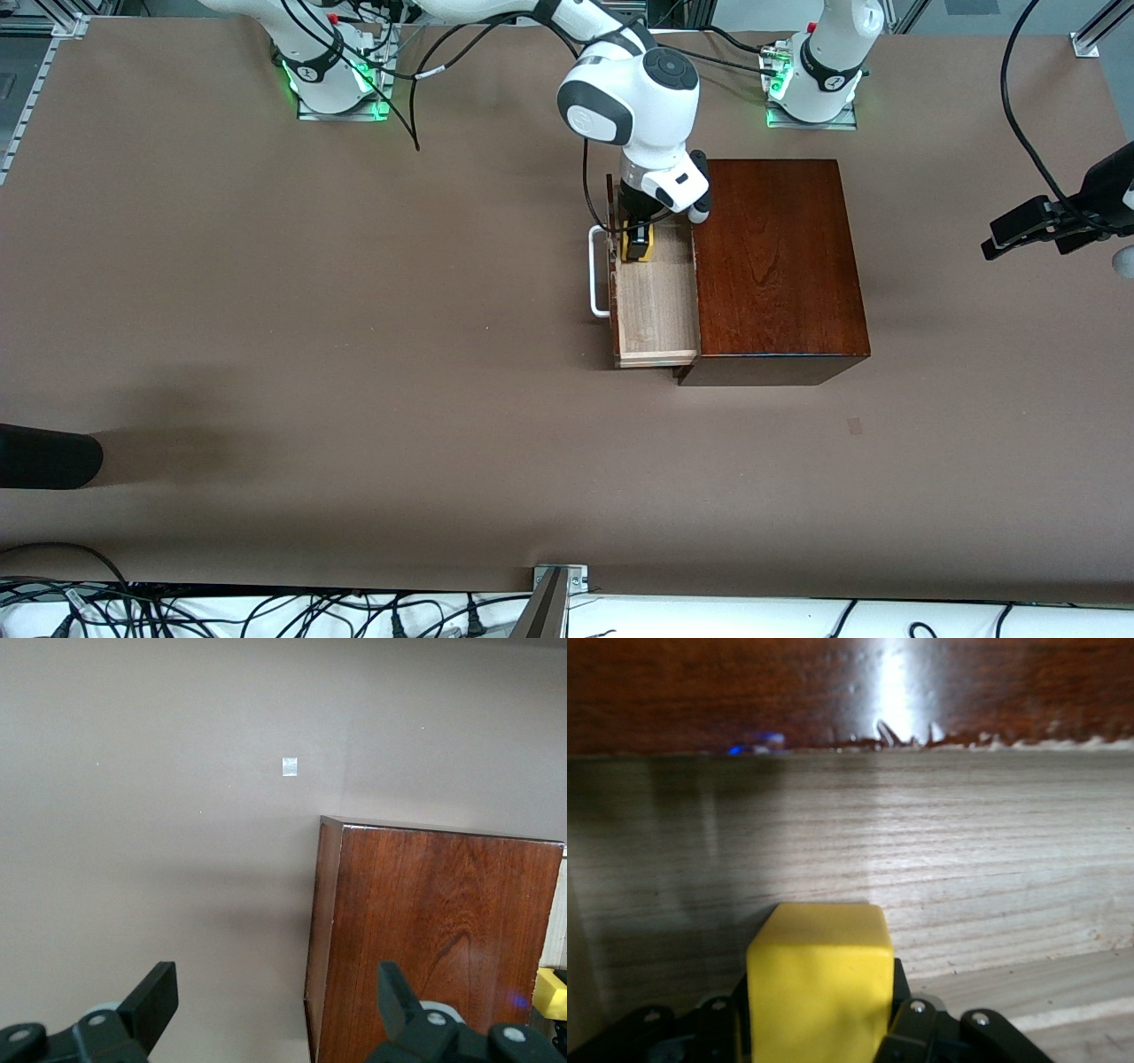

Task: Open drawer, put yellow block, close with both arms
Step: 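Lower the cube into the drawer and open the right gripper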

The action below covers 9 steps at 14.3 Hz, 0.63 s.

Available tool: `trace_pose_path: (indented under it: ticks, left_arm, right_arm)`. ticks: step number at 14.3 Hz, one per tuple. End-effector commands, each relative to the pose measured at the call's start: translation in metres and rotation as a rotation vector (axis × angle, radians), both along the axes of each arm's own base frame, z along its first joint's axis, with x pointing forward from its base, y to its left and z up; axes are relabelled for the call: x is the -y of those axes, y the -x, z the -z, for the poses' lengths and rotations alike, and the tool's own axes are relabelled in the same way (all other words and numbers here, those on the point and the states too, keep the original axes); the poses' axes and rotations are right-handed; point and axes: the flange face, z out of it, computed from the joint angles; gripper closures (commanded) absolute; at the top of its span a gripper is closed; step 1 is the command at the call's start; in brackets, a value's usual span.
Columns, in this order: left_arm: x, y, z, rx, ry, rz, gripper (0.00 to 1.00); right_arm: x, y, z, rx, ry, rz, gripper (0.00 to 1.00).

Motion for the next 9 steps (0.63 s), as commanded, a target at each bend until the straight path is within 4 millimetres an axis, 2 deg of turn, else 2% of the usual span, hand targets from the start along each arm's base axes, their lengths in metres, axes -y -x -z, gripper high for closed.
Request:
trace_pose_path:
  ticks: [1, 2, 3, 6, 7, 9]
  left_arm:
    - [-0.002, -0.002, -0.008, 0.001, 0.02, 0.001, 0.0]
    - [0.0, -0.002, -0.007, -0.003, 0.02, 0.004, 0.0]
    - [0.001, -0.002, -0.007, -0.002, 0.02, 0.006, 0.0]
    - [0.003, -0.002, -0.007, -0.002, 0.02, 0.007, 0.0]
    - [0.001, -0.002, -0.007, -0.002, 0.021, 0.006, 0.0]
    - [0.0, -0.002, -0.007, -0.002, 0.021, 0.004, 0.0]
  right_arm:
    - [-0.003, -0.006, -0.002, 0.018, 0.003, -0.018, 1.0]
    - [-0.001, -0.008, -0.004, 0.018, 0.001, -0.014, 1.0]
    - [-0.001, -0.008, -0.007, 0.018, -0.001, -0.01, 0.01]
    - [0.001, -0.011, -0.016, 0.02, -0.004, 0.0, 0.0]
    - [0.003, -0.011, -0.026, 0.021, -0.011, 0.006, 0.0]
    - [0.011, -0.017, -0.061, 0.026, -0.034, 0.035, 0.0]
